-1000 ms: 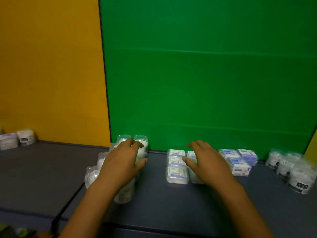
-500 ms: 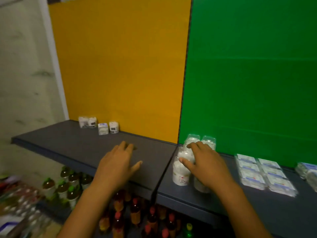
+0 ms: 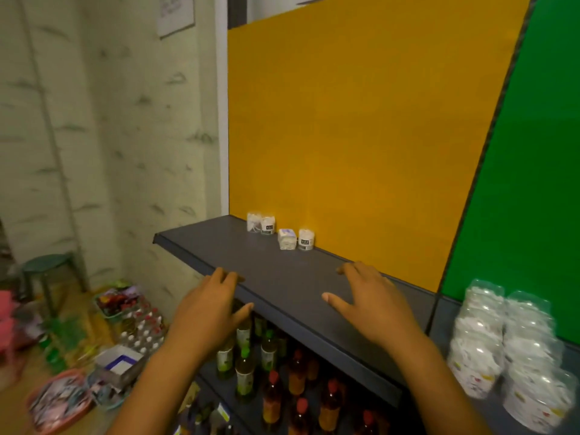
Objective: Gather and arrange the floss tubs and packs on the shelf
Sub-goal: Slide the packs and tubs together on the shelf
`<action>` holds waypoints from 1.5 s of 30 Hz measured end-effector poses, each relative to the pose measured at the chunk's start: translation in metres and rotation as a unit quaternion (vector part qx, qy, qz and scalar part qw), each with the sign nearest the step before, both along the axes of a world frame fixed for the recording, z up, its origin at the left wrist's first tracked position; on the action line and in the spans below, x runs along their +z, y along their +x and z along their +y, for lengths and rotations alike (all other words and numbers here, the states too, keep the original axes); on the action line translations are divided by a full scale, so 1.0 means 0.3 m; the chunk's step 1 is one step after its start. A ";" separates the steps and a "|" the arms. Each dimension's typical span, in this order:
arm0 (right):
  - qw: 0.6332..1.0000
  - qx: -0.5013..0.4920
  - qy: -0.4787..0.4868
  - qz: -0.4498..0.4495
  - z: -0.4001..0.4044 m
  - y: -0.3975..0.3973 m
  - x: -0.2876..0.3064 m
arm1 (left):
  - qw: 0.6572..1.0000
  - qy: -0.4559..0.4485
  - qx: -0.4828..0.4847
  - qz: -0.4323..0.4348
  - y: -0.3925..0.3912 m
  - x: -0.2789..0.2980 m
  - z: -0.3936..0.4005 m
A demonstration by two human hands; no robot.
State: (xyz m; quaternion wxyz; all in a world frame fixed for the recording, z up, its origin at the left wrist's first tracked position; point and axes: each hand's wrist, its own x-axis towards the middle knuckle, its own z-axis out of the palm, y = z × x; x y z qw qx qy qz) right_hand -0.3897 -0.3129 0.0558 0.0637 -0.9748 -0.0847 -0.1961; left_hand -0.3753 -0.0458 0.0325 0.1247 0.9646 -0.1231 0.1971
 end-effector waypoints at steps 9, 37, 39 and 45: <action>1.000 0.009 0.019 -0.008 0.123 0.350 -0.033 | 1.000 -0.005 0.026 0.000 0.267 -0.025 0.131; 0.987 -0.158 0.012 0.015 0.111 1.021 -0.110 | 0.987 0.036 -0.155 0.027 1.251 -0.043 0.018; 0.984 -0.180 0.016 0.005 0.122 1.060 -0.109 | 0.983 0.035 -0.178 0.023 1.324 -0.043 0.009; 0.972 -0.232 0.018 0.013 0.178 1.193 -0.126 | 0.961 0.046 -0.266 0.053 1.553 -0.069 -0.031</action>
